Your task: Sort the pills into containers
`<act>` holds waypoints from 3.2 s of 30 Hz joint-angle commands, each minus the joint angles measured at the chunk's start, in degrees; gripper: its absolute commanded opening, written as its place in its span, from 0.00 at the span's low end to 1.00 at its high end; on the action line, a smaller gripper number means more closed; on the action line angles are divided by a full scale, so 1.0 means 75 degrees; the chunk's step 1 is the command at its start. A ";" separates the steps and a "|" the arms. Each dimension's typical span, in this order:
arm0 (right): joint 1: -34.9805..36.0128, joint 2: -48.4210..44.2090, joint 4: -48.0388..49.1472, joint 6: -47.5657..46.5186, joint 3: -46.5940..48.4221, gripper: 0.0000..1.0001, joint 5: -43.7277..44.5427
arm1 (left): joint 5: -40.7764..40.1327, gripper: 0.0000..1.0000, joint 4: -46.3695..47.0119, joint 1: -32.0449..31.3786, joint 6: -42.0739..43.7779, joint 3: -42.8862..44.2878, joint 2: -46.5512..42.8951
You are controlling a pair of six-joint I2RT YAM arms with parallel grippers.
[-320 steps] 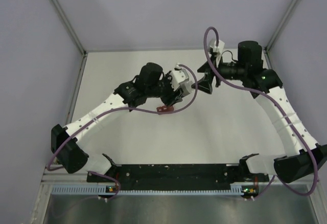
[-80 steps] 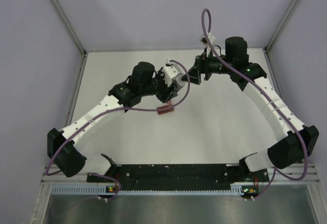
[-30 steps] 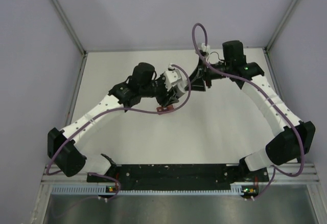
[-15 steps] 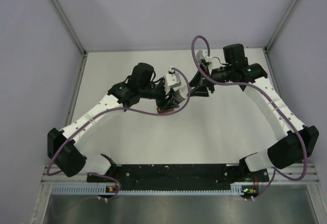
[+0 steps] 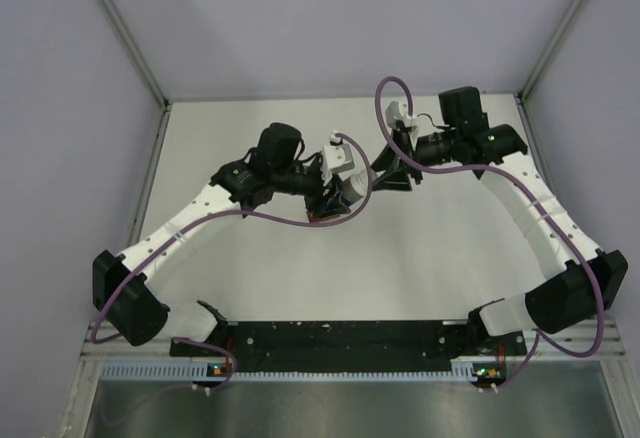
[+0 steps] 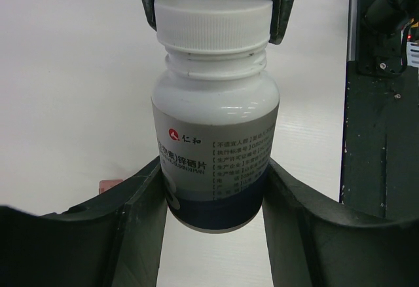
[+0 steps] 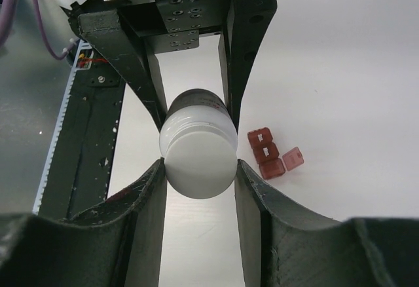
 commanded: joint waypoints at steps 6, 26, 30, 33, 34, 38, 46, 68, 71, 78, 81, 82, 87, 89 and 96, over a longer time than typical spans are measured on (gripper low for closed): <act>-0.0110 -0.0217 0.0534 -0.0201 0.0518 0.34 0.0598 | 0.0632 0.00 0.0040 -0.0108 0.0286 0.0144 -0.0409; -0.0637 -0.0287 0.0580 0.0303 0.0495 0.32 0.0947 | 0.0152 0.00 0.0345 -0.0037 0.0263 -0.0243 -0.0608; -0.0649 -0.0392 0.1153 0.0770 -0.0148 0.32 0.1954 | -0.0245 0.00 0.0614 0.0009 0.0005 -0.0337 -0.0713; -0.0649 -0.0498 0.1797 0.1181 -0.0792 0.32 0.2751 | -0.0633 0.00 0.0696 0.0045 -0.0101 -0.0360 -0.0772; -0.0649 -0.0522 0.1985 0.1345 -0.0969 0.32 0.3044 | -0.0692 0.00 0.0697 0.0068 -0.0101 -0.0372 -0.0784; -0.0637 -0.0592 0.2723 0.1720 -0.1753 0.33 0.4087 | -0.0786 0.00 0.0755 0.0138 -0.0113 -0.0442 -0.0842; -0.0637 -0.0183 0.4071 0.2458 -0.2938 0.35 0.5682 | -0.0844 0.00 0.0837 0.0291 -0.0089 -0.0630 -0.0913; -0.0157 0.1493 0.5421 0.3069 -0.4381 0.40 0.6246 | -0.0809 0.00 0.0954 0.0830 -0.0312 -0.1087 -0.1264; -0.0110 0.1599 0.5420 0.3127 -0.4345 0.40 0.6340 | -0.0798 0.00 0.0954 0.0841 -0.0370 -0.1087 -0.1288; 0.0054 0.2137 0.5269 0.3385 -0.4240 0.43 0.6620 | -0.0821 0.00 0.1025 0.0888 -0.0499 -0.1134 -0.1300; 0.0078 0.2255 0.5198 0.3409 -0.4170 0.44 0.6680 | -0.0821 0.00 0.1048 0.0900 -0.0523 -0.1180 -0.1300; 0.0089 0.2302 0.5198 0.3420 -0.4170 0.45 0.6691 | -0.0821 0.00 0.1071 0.0912 -0.0523 -0.1204 -0.1311; 0.0113 0.2373 0.5139 0.3421 -0.4123 0.50 0.6797 | -0.0833 0.00 0.1095 0.0912 -0.0511 -0.1263 -0.1346; 0.0113 0.2408 0.5093 0.3421 -0.4111 0.53 0.6843 | -0.0844 0.00 0.1095 0.0912 -0.0499 -0.1274 -0.1346; 0.0125 0.2373 0.5011 0.3362 -0.4053 0.59 0.6902 | -0.0938 0.00 0.1013 0.0935 -0.0394 -0.1356 -0.1417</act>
